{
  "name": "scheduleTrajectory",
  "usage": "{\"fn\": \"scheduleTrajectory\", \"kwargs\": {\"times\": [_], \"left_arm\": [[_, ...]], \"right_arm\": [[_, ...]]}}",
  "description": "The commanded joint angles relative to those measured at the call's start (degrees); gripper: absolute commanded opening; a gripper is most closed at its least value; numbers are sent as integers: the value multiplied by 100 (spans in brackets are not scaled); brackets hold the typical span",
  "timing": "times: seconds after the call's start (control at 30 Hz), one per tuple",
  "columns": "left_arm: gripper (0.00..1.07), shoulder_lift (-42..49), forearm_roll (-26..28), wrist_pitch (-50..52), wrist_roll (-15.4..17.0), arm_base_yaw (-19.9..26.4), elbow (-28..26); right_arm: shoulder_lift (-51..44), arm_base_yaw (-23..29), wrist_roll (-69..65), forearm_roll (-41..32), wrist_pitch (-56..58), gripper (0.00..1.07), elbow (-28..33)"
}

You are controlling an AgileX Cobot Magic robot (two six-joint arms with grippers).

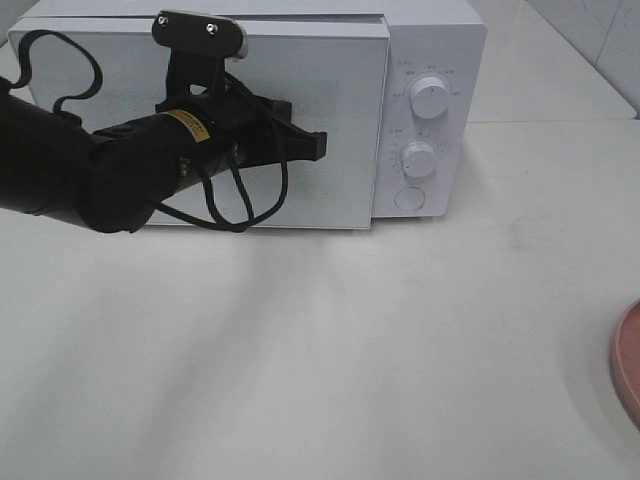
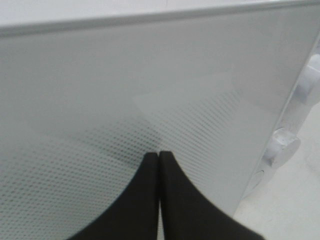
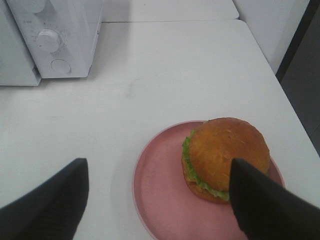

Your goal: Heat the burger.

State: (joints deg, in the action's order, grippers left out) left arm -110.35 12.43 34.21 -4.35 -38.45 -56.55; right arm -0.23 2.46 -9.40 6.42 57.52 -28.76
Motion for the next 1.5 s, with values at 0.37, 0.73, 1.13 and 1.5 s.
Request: {"fn": "scheduleTrajectory", "kwargs": {"times": [0.37, 0.73, 1.13, 1.5], "left_arm": [[0, -372, 441, -315, -453, -29, -917], [0, -561, 699, -361, -544, 126, -1169], [0, -189, 636, -1633, -544, -132, -1129], [5, 579, 676, -2882, -493, -315, -395]], "right_arm": [[-172, -34, 11, -11, -23, 75, 17], [-172, -34, 11, -11, -23, 75, 17], [-172, -34, 11, -11, -23, 75, 17], [-172, -34, 11, -11, -23, 75, 17]]}}
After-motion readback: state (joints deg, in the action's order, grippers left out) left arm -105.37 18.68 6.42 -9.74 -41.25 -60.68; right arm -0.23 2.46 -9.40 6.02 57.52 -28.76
